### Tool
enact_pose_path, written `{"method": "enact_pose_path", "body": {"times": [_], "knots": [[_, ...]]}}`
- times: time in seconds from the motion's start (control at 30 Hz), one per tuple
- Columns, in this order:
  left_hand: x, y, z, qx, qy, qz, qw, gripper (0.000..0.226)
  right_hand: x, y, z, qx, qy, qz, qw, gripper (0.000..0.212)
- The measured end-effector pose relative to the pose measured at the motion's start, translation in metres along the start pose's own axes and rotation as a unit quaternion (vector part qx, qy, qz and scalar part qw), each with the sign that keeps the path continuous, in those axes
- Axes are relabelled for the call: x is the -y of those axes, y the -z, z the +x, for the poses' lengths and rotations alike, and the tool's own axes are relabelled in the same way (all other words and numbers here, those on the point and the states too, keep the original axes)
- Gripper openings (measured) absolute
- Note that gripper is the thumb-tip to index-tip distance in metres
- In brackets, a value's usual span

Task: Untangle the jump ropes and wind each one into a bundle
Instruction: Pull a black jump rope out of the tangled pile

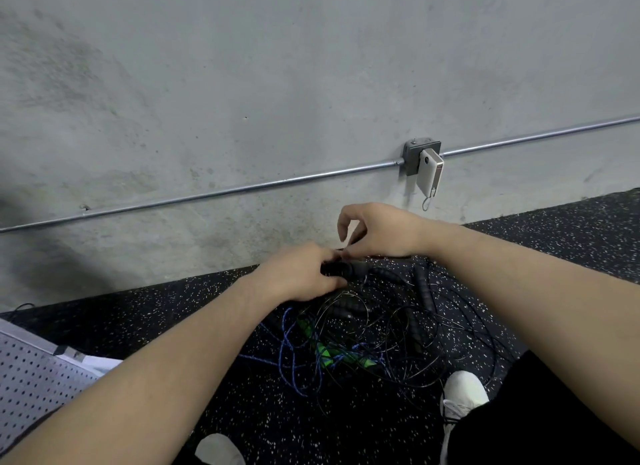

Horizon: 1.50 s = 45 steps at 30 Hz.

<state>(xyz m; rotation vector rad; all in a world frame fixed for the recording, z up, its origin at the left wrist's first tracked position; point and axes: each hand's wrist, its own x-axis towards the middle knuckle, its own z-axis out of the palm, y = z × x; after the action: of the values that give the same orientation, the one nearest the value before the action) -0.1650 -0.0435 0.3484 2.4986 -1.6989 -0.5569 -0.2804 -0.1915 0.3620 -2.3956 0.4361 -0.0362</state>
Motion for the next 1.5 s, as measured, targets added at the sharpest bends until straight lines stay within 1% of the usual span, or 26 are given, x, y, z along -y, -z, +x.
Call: {"method": "enact_pose_path", "body": {"times": [0.07, 0.13, 0.2, 0.27, 0.3, 0.37, 0.43, 0.5, 0.57, 0.63, 0.67, 0.77, 0.83, 0.87, 0.93, 0.97, 1.03, 1.1, 1.17, 1.27, 1.3, 1.33, 1.37, 1.43, 1.47, 1.5], "knots": [[0.001, -0.002, 0.001, -0.034, 0.019, -0.043, 0.998, 0.041, 0.002, 0.0, 0.001, -0.017, -0.007, 0.046, 0.999, 0.027], [0.005, -0.003, 0.001, -0.079, 0.025, -0.095, 0.992, 0.039, 0.003, 0.001, 0.002, -0.037, -0.033, 0.113, 0.992, 0.028], [0.011, 0.0, 0.001, -0.131, 0.026, -0.134, 0.982, 0.034, 0.002, 0.001, 0.0, -0.055, -0.059, 0.179, 0.981, 0.021], [0.017, 0.003, 0.0, -0.153, 0.036, -0.195, 0.968, 0.03, -0.001, 0.002, -0.003, -0.048, -0.075, 0.257, 0.962, 0.018], [0.019, 0.003, 0.0, -0.158, 0.037, -0.225, 0.961, 0.029, -0.002, 0.002, -0.004, -0.037, -0.076, 0.294, 0.952, 0.021], [0.021, 0.004, -0.001, -0.173, 0.038, -0.284, 0.942, 0.029, -0.005, -0.001, -0.004, -0.036, -0.082, 0.31, 0.947, 0.031], [0.021, 0.003, -0.001, -0.187, 0.04, -0.34, 0.921, 0.033, -0.005, -0.002, -0.003, -0.046, -0.1, 0.298, 0.948, 0.033], [0.021, 0.002, 0.0, -0.192, 0.037, -0.348, 0.917, 0.033, -0.005, 0.0, -0.003, -0.029, -0.107, 0.323, 0.94, 0.029], [0.024, 0.002, 0.002, -0.198, 0.034, -0.325, 0.924, 0.031, -0.004, 0.006, -0.004, -0.023, -0.122, 0.387, 0.914, 0.023], [0.029, 0.002, 0.004, -0.215, 0.037, -0.331, 0.918, 0.03, -0.004, 0.012, -0.006, -0.04, -0.141, 0.438, 0.887, 0.016], [0.031, 0.002, 0.005, -0.222, 0.04, -0.338, 0.914, 0.031, -0.005, 0.014, -0.007, -0.052, -0.144, 0.452, 0.879, 0.015], [0.029, 0.003, 0.005, -0.228, 0.053, -0.339, 0.911, 0.036, -0.006, 0.015, -0.009, -0.084, -0.114, 0.497, 0.856, 0.012], [0.026, 0.004, 0.003, -0.221, 0.059, -0.34, 0.912, 0.039, -0.005, 0.015, -0.012, -0.091, -0.09, 0.517, 0.846, 0.011], [0.024, 0.004, 0.003, -0.215, 0.058, -0.344, 0.912, 0.04, -0.003, 0.014, -0.013, -0.085, -0.08, 0.528, 0.841, 0.014], [0.022, 0.004, 0.004, -0.206, 0.057, -0.353, 0.911, 0.043, -0.002, 0.014, -0.014, -0.063, -0.052, 0.547, 0.833, 0.028], [0.021, 0.004, 0.004, -0.201, 0.056, -0.367, 0.907, 0.045, -0.002, 0.013, -0.014, -0.052, -0.036, 0.543, 0.837, 0.036], [0.022, 0.004, 0.006, -0.185, 0.054, -0.418, 0.888, 0.045, 0.001, 0.012, -0.012, -0.048, -0.019, 0.529, 0.847, 0.039], [0.02, 0.005, 0.005, -0.174, 0.053, -0.465, 0.866, 0.037, 0.002, 0.011, -0.008, -0.068, -0.036, 0.535, 0.842, 0.039], [0.019, 0.005, 0.005, -0.167, 0.052, -0.493, 0.853, 0.036, 0.003, 0.012, -0.004, -0.093, -0.08, 0.554, 0.824, 0.036], [0.02, 0.003, 0.005, -0.149, 0.058, -0.498, 0.852, 0.042, -0.003, 0.014, 0.0, -0.123, -0.157, 0.585, 0.786, 0.022], [0.021, 0.003, 0.004, -0.144, 0.061, -0.496, 0.854, 0.045, -0.004, 0.013, 0.0, -0.132, -0.174, 0.572, 0.79, 0.015], [0.02, 0.001, 0.004, -0.134, 0.064, -0.489, 0.86, 0.047, -0.007, 0.012, -0.001, -0.146, -0.185, 0.541, 0.807, 0.008], [0.019, -0.001, 0.003, -0.12, 0.065, -0.488, 0.862, 0.049, -0.007, 0.01, -0.002, -0.164, -0.19, 0.493, 0.833, 0.012], [0.016, -0.004, 0.004, -0.087, 0.078, -0.51, 0.852, 0.051, -0.006, 0.006, -0.004, -0.201, -0.174, 0.367, 0.891, 0.033], [0.014, -0.005, 0.004, -0.075, 0.089, -0.523, 0.845, 0.05, -0.005, 0.004, -0.004, -0.227, -0.155, 0.293, 0.916, 0.038], [0.013, -0.006, 0.004, -0.069, 0.098, -0.536, 0.836, 0.047, -0.003, 0.004, -0.004, -0.265, -0.123, 0.216, 0.932, 0.035]]}}
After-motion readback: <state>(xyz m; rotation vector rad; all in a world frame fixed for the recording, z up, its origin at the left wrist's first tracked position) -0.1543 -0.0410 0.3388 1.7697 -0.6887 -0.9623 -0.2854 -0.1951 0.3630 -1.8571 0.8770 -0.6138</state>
